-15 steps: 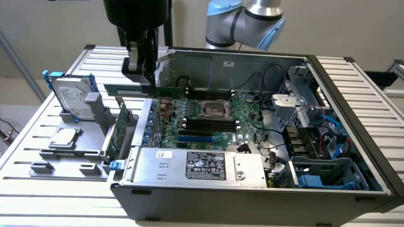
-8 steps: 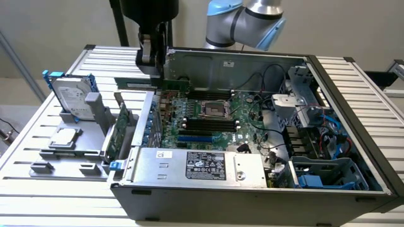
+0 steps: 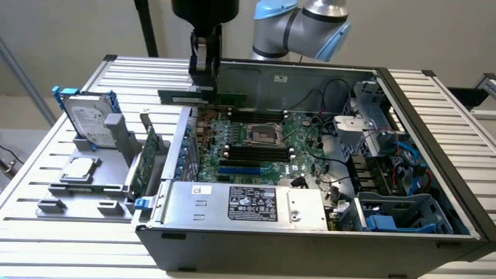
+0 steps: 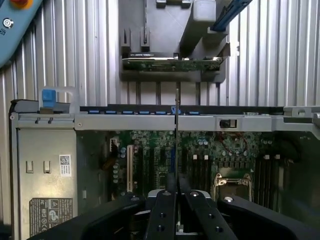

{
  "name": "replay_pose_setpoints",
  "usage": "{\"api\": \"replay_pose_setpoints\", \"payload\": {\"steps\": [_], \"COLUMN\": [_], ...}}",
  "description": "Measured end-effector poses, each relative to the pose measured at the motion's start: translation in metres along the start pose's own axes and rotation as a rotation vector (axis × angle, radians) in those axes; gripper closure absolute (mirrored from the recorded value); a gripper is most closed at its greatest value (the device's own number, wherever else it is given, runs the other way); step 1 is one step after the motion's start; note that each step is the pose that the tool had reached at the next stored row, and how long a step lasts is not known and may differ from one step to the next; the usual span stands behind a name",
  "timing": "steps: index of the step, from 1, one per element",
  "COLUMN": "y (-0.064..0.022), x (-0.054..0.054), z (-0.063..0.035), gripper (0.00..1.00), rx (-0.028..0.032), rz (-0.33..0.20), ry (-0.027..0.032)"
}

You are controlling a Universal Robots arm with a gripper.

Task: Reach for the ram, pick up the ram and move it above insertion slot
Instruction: 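Pick up the ram and move it above insertion slot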

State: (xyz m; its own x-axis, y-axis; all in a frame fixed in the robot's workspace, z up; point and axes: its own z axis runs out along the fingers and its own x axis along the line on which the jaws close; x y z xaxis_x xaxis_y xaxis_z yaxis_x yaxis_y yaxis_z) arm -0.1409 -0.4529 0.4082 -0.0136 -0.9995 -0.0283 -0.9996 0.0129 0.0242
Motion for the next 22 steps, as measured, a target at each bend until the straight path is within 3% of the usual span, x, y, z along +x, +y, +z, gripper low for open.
{"api": "replay_pose_setpoints", "payload": {"steps": [10,16,22], "y": [-0.0294,-0.0518,-0.0652], "x": [-0.012,-0.016,-0.028], "z": [0.0027,0.0028,0.0045], "gripper": [0.87,0.87,0.87], "rx": [0.0001,0.0001,0.0002], "rz": [0.000,0.000,0.000], "ry": [0.0001,0.0000,0.0025]}}
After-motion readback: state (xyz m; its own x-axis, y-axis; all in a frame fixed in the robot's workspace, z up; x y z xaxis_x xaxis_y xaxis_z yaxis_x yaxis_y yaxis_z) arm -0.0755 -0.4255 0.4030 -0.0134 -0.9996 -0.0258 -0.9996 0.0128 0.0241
